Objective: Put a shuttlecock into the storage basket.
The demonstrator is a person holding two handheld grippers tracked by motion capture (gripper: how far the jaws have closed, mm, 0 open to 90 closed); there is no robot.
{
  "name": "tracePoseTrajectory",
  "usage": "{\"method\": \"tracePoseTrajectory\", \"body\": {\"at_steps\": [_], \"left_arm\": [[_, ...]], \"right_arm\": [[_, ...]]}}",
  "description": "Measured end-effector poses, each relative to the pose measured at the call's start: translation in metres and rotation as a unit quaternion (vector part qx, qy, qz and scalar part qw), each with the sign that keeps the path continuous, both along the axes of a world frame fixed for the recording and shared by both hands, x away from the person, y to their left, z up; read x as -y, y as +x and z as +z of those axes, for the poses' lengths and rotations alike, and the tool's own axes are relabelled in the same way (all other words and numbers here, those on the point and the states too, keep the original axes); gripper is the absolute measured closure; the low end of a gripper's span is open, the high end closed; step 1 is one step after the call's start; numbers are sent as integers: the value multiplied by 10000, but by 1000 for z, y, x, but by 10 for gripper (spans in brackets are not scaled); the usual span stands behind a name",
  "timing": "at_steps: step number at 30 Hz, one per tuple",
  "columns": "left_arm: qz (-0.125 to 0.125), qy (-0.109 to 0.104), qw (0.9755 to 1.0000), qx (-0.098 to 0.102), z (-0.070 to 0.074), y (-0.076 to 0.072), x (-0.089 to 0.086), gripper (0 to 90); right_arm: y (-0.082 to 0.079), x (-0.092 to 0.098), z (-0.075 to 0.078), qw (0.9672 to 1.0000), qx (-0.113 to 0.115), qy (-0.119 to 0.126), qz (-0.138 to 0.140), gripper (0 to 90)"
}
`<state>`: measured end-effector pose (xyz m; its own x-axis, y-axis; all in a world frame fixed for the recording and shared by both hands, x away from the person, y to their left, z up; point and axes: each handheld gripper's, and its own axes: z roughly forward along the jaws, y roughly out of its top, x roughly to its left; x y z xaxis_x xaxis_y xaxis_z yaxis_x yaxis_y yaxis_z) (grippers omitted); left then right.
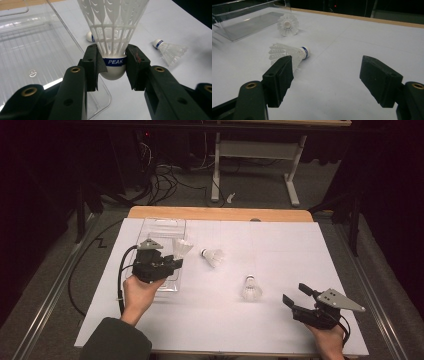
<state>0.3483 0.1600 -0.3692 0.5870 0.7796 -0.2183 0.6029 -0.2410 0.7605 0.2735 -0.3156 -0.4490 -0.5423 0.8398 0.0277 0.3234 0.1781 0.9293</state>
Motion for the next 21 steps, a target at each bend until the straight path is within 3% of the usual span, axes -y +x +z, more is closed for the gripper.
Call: {"method": "tracePoseTrajectory", "body": {"at_steps": [21], "left_arm": [[288,30,9996,-6,-2,-1,-23,650]], "right_arm": [[0,0,0,10000,-5,-1,0,271]]}}
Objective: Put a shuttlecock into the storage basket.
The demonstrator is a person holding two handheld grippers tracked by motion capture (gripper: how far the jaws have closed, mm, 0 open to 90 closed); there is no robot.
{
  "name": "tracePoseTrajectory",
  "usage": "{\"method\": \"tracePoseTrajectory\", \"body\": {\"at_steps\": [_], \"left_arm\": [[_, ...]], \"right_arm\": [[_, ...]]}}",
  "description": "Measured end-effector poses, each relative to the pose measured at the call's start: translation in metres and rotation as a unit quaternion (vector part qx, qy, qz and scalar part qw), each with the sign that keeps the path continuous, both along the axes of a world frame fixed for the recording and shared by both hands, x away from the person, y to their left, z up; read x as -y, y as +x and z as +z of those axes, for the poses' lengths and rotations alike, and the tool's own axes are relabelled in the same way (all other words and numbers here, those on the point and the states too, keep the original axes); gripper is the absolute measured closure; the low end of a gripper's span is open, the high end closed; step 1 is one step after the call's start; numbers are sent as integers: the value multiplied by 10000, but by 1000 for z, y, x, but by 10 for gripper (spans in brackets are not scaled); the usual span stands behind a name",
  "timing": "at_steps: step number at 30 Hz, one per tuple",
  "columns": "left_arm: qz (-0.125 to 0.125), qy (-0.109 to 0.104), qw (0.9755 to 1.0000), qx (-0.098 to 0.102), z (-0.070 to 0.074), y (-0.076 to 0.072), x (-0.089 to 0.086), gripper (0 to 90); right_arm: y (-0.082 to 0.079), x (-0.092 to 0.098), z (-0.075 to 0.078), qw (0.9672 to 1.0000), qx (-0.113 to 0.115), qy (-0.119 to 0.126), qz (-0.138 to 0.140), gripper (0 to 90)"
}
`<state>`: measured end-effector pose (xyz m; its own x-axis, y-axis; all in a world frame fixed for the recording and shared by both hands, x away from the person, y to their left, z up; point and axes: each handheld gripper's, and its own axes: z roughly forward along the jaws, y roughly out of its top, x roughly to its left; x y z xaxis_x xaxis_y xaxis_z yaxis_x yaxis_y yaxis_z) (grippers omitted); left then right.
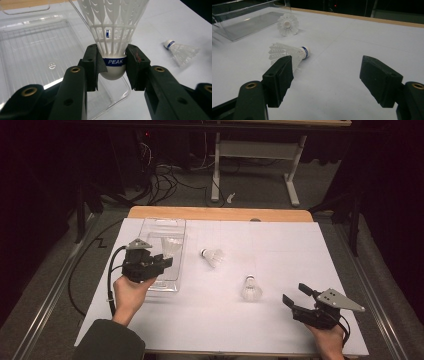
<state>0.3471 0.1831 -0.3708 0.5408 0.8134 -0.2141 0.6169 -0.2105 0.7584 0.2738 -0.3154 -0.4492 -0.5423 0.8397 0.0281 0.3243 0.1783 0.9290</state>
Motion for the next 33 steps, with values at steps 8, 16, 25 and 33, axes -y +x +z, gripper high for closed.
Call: {"method": "tracePoseTrajectory", "body": {"at_steps": [8,16,25,33], "left_arm": [[79,17,10000,-5,-1,1,-6,650],[151,46,9999,-33,-3,3,-10,649],[215,118,9997,-84,-5,7,-12,650],[286,140,9994,-115,-8,13,-13,649]], "right_arm": [[0,0,0,10000,-2,2,-6,271],[0,0,0,10000,-3,2,-6,271],[0,0,0,10000,-4,-2,-6,271],[0,0,0,10000,-3,-4,-6,271]]}}
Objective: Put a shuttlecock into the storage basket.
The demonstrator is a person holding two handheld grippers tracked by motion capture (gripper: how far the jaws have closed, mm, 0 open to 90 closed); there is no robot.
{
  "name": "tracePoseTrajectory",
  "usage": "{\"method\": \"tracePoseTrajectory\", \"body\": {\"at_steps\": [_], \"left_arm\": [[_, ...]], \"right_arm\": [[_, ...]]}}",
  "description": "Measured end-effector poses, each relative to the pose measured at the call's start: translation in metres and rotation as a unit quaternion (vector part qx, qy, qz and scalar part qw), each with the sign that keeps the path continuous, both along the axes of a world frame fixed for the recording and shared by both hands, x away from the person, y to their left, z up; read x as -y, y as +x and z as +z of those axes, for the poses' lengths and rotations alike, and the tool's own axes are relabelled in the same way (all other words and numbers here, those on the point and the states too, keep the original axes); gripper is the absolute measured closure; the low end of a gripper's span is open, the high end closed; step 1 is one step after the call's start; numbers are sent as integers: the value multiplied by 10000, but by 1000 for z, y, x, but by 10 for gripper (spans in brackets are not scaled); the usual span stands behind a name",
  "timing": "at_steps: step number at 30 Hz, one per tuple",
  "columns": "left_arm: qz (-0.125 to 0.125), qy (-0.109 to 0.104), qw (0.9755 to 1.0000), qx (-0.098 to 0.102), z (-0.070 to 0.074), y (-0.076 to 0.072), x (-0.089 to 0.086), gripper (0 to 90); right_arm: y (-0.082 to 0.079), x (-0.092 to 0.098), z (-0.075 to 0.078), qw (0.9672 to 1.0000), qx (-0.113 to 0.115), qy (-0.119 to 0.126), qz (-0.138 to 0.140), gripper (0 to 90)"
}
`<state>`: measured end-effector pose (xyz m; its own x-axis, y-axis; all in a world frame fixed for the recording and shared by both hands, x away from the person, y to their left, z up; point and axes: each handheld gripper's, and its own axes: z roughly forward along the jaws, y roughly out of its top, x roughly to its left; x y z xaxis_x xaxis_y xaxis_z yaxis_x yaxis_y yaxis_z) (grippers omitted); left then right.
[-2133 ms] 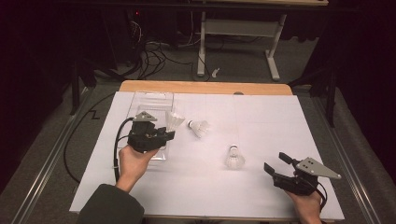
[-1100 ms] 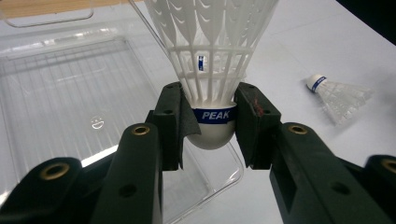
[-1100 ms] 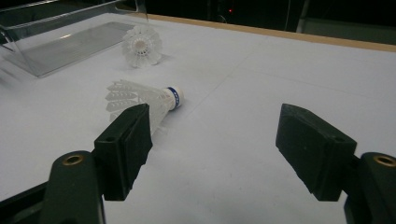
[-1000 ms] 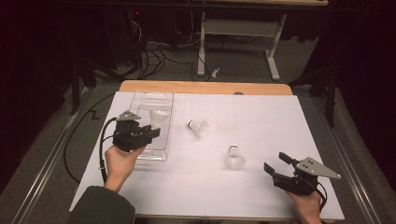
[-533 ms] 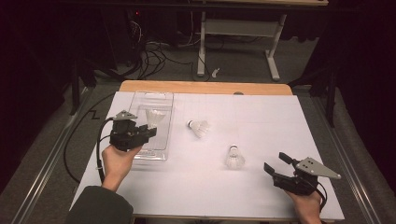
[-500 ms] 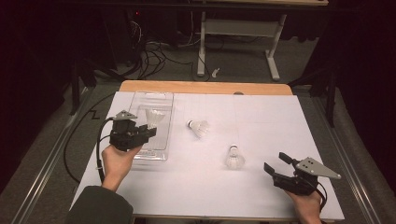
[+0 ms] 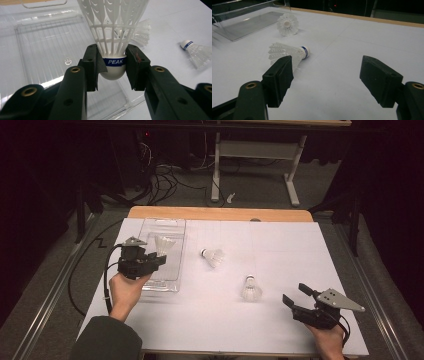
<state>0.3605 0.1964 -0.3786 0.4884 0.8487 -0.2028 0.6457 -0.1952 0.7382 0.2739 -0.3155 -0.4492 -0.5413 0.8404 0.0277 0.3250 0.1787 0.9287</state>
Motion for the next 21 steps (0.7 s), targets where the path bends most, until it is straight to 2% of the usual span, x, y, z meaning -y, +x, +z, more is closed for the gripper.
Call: {"method": "tracePoseTrajectory", "body": {"at_steps": [21], "left_arm": [[151,36,9999,32,0,20,3,649]], "right_arm": [[0,0,0,10000,2,12,-9,271]]}}
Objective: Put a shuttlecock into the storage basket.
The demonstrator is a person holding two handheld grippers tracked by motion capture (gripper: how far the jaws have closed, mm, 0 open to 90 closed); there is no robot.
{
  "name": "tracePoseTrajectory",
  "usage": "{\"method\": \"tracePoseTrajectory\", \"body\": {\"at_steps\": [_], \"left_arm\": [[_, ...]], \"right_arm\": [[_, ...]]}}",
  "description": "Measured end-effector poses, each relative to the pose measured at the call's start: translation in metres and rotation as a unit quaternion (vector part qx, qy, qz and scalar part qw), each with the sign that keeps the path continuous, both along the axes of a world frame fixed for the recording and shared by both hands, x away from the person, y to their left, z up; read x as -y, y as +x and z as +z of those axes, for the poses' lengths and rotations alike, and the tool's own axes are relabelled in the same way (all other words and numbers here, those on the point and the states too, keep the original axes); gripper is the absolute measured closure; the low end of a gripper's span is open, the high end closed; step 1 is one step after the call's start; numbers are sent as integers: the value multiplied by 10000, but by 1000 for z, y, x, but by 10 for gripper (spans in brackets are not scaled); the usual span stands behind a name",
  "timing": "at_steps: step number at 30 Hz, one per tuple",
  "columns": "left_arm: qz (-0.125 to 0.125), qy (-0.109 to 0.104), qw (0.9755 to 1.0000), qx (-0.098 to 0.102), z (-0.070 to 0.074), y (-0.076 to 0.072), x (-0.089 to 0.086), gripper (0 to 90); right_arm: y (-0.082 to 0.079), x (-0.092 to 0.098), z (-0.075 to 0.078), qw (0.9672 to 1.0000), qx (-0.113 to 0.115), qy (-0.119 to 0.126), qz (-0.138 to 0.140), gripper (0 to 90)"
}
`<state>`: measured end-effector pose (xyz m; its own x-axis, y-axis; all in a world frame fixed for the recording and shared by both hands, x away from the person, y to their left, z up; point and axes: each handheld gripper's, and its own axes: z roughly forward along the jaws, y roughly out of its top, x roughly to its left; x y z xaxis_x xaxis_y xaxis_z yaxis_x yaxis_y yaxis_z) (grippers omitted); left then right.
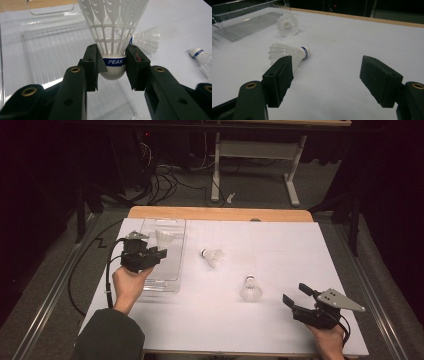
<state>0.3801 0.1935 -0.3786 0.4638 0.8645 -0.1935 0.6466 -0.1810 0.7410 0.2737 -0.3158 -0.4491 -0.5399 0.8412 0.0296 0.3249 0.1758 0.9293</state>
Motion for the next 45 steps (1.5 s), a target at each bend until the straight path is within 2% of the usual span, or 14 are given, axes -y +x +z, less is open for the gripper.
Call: {"method": "tracePoseTrajectory", "body": {"at_steps": [24,45], "left_arm": [[128,55,9999,56,6,26,4,649],[307,201,9992,-164,-6,50,5,649]], "right_arm": [[0,0,0,10000,-4,-6,0,271],[0,0,0,10000,-10,-3,0,271]]}}
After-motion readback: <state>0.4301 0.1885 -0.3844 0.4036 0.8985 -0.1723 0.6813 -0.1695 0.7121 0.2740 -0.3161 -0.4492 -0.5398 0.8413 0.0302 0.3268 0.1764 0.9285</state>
